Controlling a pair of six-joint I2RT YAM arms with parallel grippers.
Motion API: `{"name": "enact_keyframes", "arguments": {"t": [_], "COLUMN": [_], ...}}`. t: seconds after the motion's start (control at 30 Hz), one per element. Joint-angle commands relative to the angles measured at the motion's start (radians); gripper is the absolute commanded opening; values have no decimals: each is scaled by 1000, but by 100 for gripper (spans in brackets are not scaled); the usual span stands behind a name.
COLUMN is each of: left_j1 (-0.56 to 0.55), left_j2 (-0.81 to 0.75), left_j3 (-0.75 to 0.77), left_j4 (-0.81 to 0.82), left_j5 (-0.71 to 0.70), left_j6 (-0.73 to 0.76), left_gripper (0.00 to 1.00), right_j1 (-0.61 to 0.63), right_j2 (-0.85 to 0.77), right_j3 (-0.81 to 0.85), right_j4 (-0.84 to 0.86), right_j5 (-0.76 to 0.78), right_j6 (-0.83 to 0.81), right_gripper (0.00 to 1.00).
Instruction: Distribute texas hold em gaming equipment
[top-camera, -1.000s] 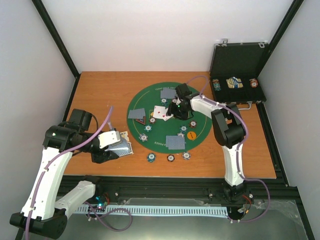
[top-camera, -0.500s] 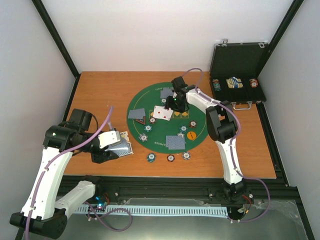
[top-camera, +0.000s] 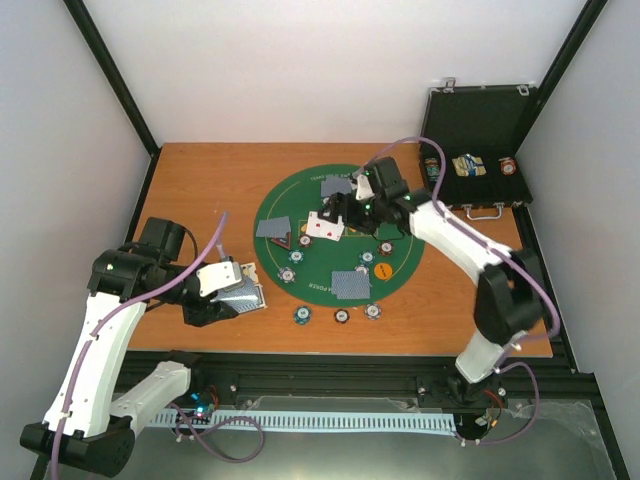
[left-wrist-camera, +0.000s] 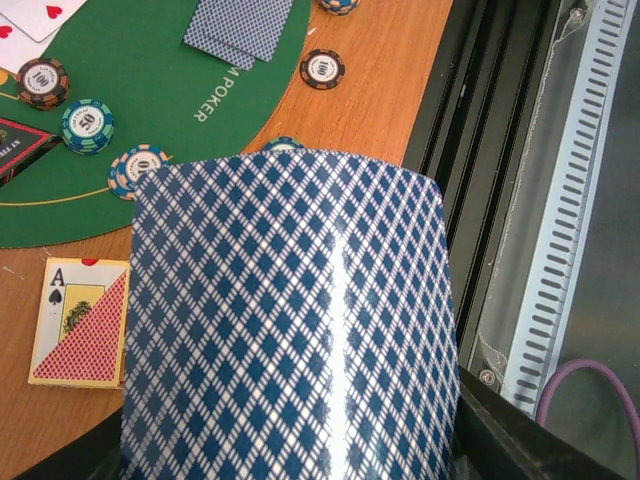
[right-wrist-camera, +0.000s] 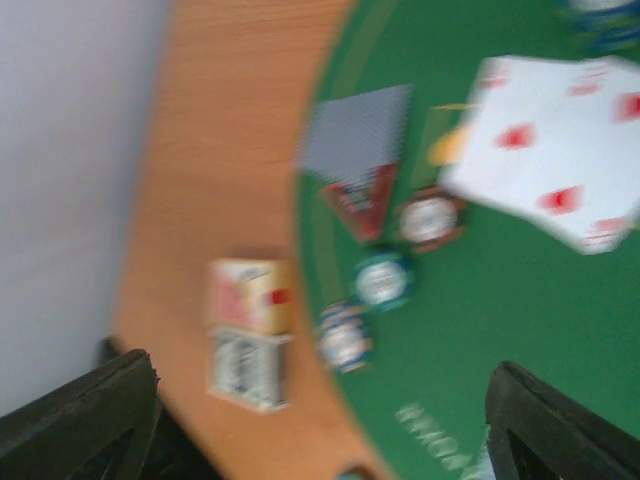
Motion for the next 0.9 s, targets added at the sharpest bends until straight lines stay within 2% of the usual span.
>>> {"name": "enact_keyframes", "arguments": {"t": [0.0, 0.17, 0.33, 0.6, 0.87], "left_j1": [0, 0, 1, 0, 1], "left_j2": [-3, -2, 10, 12, 6], "left_j3": [4, 3, 16, 14, 16], "left_j4": [11, 12, 11, 13, 22], "left_j5": [30, 42, 53, 65, 84], "left_j6": [24, 15, -4, -8, -13], "left_gripper": [13, 13, 12, 12, 12], "right_j1": [98, 262, 368, 470, 541], "right_j2": [-193, -322, -349, -324, -226], "right_j3": [-192, -378, -412, -405, -328], "right_j4": [221, 441, 597, 695, 777], "right_j5": [-225, -278, -312, -330, -350], "right_j6": [146, 311, 385, 425, 478], "right_gripper": [91, 96, 96, 96, 94]}}
